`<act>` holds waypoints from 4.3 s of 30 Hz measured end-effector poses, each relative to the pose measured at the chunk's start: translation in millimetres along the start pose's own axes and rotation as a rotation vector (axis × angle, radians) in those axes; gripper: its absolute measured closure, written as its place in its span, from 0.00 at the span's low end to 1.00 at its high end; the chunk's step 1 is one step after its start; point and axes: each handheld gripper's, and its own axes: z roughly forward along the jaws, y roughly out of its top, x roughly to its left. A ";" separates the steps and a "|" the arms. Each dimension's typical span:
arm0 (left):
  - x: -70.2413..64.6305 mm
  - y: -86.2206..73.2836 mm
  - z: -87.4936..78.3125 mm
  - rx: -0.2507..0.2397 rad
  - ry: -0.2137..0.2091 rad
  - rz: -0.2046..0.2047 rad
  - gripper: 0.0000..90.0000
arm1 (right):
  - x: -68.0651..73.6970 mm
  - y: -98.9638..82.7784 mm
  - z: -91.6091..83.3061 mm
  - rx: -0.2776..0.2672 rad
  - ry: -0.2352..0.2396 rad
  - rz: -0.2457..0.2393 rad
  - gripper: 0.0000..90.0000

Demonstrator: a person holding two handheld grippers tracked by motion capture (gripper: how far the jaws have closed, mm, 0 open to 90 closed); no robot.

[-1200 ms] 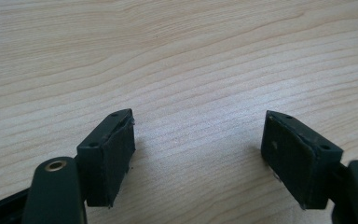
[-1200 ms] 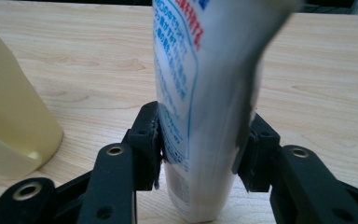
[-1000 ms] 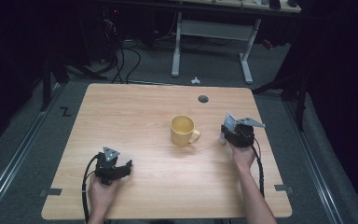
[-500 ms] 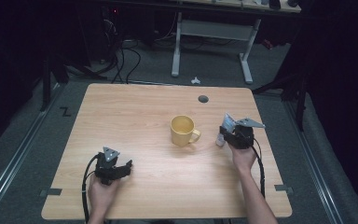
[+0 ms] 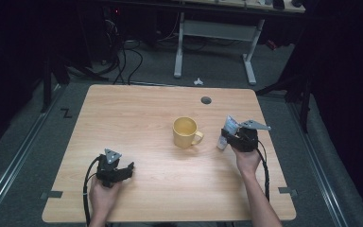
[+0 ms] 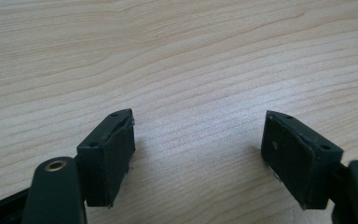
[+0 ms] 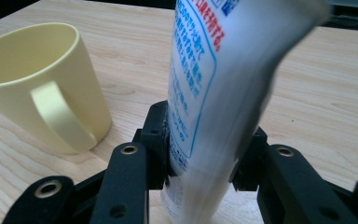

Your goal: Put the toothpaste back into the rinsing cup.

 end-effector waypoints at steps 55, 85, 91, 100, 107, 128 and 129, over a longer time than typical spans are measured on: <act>0.5 0.0 -0.1 -0.001 -0.003 -0.003 0.29 | 29.9 47.1 -35.1 -0.086 0.160 -0.074 0.72; 0.4 0.0 -0.1 0.000 -0.003 -0.002 0.29 | 53.4 75.2 -39.1 -0.110 0.199 -0.156 0.72; 0.5 0.1 -0.2 0.000 -0.003 -0.002 0.29 | 56.3 79.9 -37.4 -0.117 0.214 -0.156 0.72; 0.6 0.0 -0.2 0.000 -0.004 -0.003 0.29 | 62.3 89.6 -35.0 -0.114 0.229 -0.168 0.72; 0.5 0.1 -0.1 0.000 -0.003 -0.002 0.29 | 64.1 97.5 -33.5 -0.120 0.242 -0.166 0.72; 0.8 0.0 -0.2 -0.001 -0.005 -0.004 0.29 | 73.1 105.5 -11.8 -0.093 0.252 -0.169 0.72; 0.9 0.0 -0.3 0.000 -0.005 -0.005 0.29 | 74.1 105.6 -9.8 -0.090 0.253 -0.168 0.72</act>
